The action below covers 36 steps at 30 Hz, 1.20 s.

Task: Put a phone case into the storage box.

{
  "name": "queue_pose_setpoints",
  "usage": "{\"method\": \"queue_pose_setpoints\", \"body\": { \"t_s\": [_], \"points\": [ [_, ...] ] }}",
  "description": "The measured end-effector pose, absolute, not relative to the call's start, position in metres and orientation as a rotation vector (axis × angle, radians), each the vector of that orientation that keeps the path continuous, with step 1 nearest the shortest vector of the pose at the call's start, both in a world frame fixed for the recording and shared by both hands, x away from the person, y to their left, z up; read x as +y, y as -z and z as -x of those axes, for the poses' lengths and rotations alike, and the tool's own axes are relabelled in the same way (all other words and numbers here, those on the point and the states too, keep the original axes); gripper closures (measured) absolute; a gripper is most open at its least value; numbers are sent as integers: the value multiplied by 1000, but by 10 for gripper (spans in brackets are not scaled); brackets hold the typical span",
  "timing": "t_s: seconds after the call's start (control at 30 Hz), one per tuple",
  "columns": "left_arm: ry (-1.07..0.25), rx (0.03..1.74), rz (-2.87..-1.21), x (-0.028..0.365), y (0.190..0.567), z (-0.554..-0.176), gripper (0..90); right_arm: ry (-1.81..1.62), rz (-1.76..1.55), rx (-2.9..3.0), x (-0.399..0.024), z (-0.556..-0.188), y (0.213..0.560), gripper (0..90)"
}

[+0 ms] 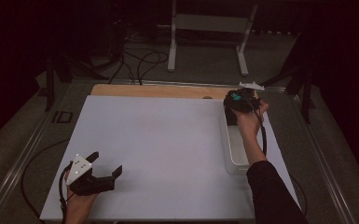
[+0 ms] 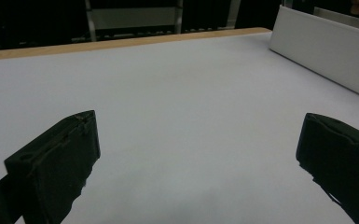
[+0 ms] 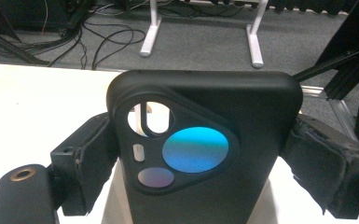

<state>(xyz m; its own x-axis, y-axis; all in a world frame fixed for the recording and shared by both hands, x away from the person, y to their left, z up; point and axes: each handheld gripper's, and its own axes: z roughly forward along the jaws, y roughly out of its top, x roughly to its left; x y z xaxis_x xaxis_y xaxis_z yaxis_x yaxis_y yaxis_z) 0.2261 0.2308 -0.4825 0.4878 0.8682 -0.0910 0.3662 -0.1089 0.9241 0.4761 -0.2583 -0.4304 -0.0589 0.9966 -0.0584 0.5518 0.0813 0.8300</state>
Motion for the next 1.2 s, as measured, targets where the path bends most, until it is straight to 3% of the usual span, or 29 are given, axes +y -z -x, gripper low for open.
{"method": "queue_pose_setpoints", "body": {
  "t_s": [0.63,1.2],
  "points": [
    [-598,1065,-1694,231,482,-226,0,-904,-1519,1710,-264,-479,427,79],
    [-600,1067,-1700,230,482,-226,0,-997,-1383,1864,-255,-450,408,80]
  ]
}}
